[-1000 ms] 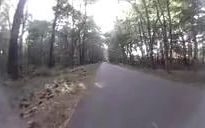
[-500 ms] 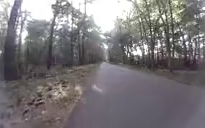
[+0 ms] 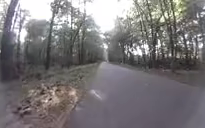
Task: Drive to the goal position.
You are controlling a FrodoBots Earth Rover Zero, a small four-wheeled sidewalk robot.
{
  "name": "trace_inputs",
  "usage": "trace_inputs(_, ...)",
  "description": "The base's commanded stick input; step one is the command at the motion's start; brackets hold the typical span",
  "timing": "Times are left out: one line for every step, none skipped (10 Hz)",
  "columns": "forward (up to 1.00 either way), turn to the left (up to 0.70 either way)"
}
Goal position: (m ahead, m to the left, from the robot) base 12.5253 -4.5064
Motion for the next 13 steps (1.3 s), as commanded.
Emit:
trace_inputs(0.7, -0.01)
trace_inputs(0.7, -0.01)
trace_inputs(0.7, -0.01)
trace_inputs(0.7, -0.01)
trace_inputs(0.7, -0.01)
trace_inputs(0.7, -0.01)
trace_inputs(0.7, -0.01)
trace_inputs(0.7, -0.01)
trace_inputs(0.7, -0.01)
trace_inputs(0.7, -0.01)
trace_inputs(0.7, -0.01)
trace_inputs(0.7, -0.01)
trace_inputs(0.7, -0.01)
